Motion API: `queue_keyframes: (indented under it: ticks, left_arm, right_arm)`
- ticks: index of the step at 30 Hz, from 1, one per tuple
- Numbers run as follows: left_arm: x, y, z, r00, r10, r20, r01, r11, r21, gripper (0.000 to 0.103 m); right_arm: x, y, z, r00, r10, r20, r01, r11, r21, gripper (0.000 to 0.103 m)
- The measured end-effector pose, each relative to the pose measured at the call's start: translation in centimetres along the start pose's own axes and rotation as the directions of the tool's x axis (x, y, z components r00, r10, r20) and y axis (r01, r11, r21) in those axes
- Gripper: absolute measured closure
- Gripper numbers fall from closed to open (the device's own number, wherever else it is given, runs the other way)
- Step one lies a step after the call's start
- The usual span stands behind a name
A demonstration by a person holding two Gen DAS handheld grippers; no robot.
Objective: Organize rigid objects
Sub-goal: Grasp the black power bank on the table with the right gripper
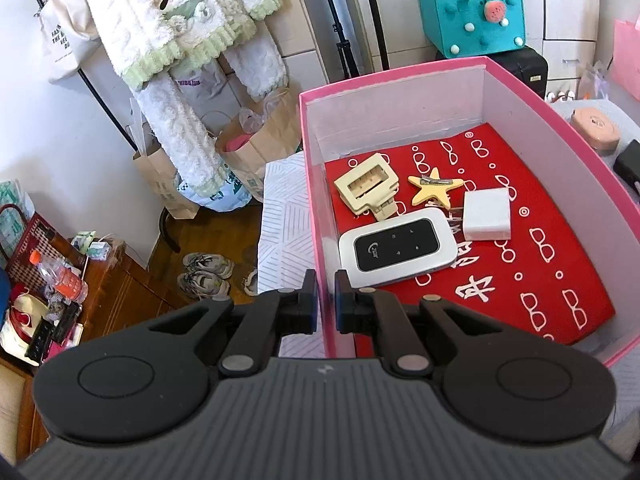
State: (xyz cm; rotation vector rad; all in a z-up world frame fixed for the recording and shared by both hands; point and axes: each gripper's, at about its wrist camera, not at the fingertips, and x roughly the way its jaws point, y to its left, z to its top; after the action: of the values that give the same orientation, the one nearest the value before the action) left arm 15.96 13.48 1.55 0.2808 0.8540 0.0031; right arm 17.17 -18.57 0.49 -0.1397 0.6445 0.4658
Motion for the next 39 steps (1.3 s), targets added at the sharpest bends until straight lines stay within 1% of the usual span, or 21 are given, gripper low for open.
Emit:
queue_keyframes:
  ticks: [4,8,11,13,16,18,22,25,27,28,29,31,35,39]
  left_arm:
    - [0.0,-0.3,0.0,1.000,0.012,-0.003,-0.012,1.000,0.007,0.096]
    - [0.1,-0.4,0.1,1.000,0.023,-0.005,-0.022,1.000,0.008,0.095]
    - [0.1,-0.4,0.1,1.000,0.025,-0.002,-0.025,1.000,0.007,0.096]
    - [0.1,-0.4,0.1,1.000,0.027,0.002,-0.027,1.000,0.002,0.095]
    - [0.1,-0.4,0.1,1.000,0.027,0.001,-0.027,1.000,0.001,0.095]
    - [0.1,-0.4,0.2,1.000,0.027,0.000,-0.027,1.000,0.004,0.095]
    - [0.1,-0.5,0.1,1.000,0.029,0.003,-0.029,0.999,0.014,0.095]
    - [0.1,-0.5,0.1,1.000,0.028,0.002,-0.028,0.999,0.017,0.095]
    - [0.1,-0.5,0.1,1.000,0.025,0.000,-0.025,1.000,0.018,0.095]
    - [0.1,-0.5,0.1,1.000,0.026,0.000,-0.026,0.999,0.021,0.095]
    - [0.1,-0.5,0.1,1.000,0.026,0.000,-0.026,0.999,0.023,0.095]
    - [0.2,-0.5,0.1,1.000,0.026,0.001,-0.026,0.999,0.026,0.095]
    - [0.1,-0.5,0.1,1.000,0.025,0.002,-0.025,0.999,0.027,0.095]
    - [0.1,-0.5,0.2,1.000,0.025,0.001,-0.025,0.999,0.025,0.095]
  right_arm:
    - [-0.2,-2.1,-4.0,0.999,-0.030,0.022,0.026,0.984,0.178,0.034]
    - [0.4,-4.1,-6.5,1.000,-0.022,0.003,0.020,0.949,0.315,0.033]
    - [0.7,-5.2,-8.1,0.999,-0.049,-0.019,0.052,0.928,0.368,0.033]
    - [1.2,-5.9,-8.9,0.999,-0.042,-0.033,0.051,0.921,0.385,0.033]
    - [2.3,-7.0,-9.4,0.998,-0.030,-0.060,0.053,0.899,0.434,0.033]
    - [3.1,-7.4,-9.7,0.997,-0.028,-0.075,0.059,0.891,0.450,0.033]
    - [4.8,-8.0,-9.4,0.996,-0.011,-0.084,0.050,0.877,0.477,0.028]
    - [6.0,-8.3,-8.8,0.993,-0.037,-0.108,0.083,0.888,0.453,0.026]
    - [6.6,-8.6,-8.2,0.993,-0.041,-0.109,0.086,0.891,0.447,0.019]
    - [6.8,-8.8,-8.0,0.993,-0.042,-0.113,0.089,0.889,0.449,0.013]
    - [7.1,-8.9,-7.7,0.992,-0.050,-0.118,0.098,0.887,0.451,0.008]
    - [7.6,-9.2,-7.4,0.989,-0.068,-0.132,0.121,0.885,0.451,0.004]
    - [8.6,-9.1,-6.7,0.981,-0.116,-0.154,0.172,0.885,0.433,0.000]
    - [9.8,-8.2,-6.2,0.961,-0.209,-0.183,0.266,0.880,0.393,0.000]
